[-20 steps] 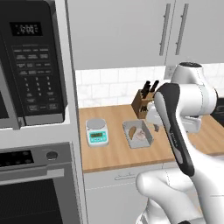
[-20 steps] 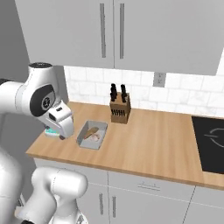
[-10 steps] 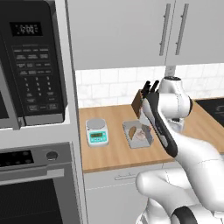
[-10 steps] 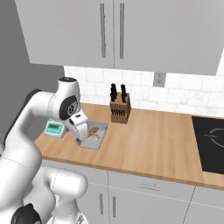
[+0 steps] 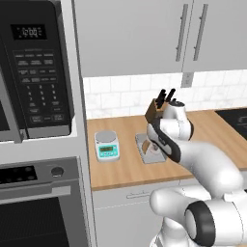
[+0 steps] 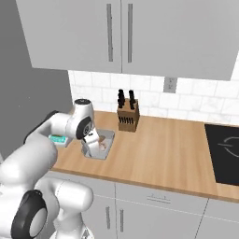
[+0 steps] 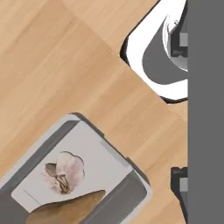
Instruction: Take the meat container that has the shrimp and place it on the second highest rack of the freezer. Then take the vegetable container that has the garlic and sweet potato and place it on the highest rack of the freezer.
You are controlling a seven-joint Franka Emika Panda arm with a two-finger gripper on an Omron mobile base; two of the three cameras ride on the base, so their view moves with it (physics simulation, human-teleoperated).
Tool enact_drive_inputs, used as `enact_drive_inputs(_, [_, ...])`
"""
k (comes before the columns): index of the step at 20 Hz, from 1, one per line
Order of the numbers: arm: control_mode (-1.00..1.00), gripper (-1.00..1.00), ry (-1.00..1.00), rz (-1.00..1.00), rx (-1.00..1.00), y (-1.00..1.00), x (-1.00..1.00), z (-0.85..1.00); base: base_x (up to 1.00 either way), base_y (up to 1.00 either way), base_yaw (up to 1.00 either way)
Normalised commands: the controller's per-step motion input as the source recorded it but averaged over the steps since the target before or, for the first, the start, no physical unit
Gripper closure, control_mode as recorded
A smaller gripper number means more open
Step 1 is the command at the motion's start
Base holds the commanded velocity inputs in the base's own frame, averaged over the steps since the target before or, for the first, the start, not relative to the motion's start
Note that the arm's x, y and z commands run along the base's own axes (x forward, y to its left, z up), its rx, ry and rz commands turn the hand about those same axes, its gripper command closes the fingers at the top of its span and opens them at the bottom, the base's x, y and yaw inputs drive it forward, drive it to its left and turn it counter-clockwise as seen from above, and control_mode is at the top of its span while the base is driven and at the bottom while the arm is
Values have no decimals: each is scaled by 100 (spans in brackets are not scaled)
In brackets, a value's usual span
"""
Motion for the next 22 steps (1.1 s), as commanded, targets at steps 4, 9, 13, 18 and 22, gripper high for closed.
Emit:
enact_drive_inputs(4, [-100,-100,0,-12,0,0,57,-29,0,0,0])
enact_drive_inputs(9, [-100,-100,0,-4,1,0,46,-25,0,0,0])
enact_drive_inputs(13, [-100,-100,5,-1,1,0,37,-45,0,0,0])
enact_drive_inputs(18, [-100,-100,5,-1,0,0,17,-51,0,0,0])
enact_drive_inputs(22, [-100,-100,2,-1,0,0,7,-31,0,0,0])
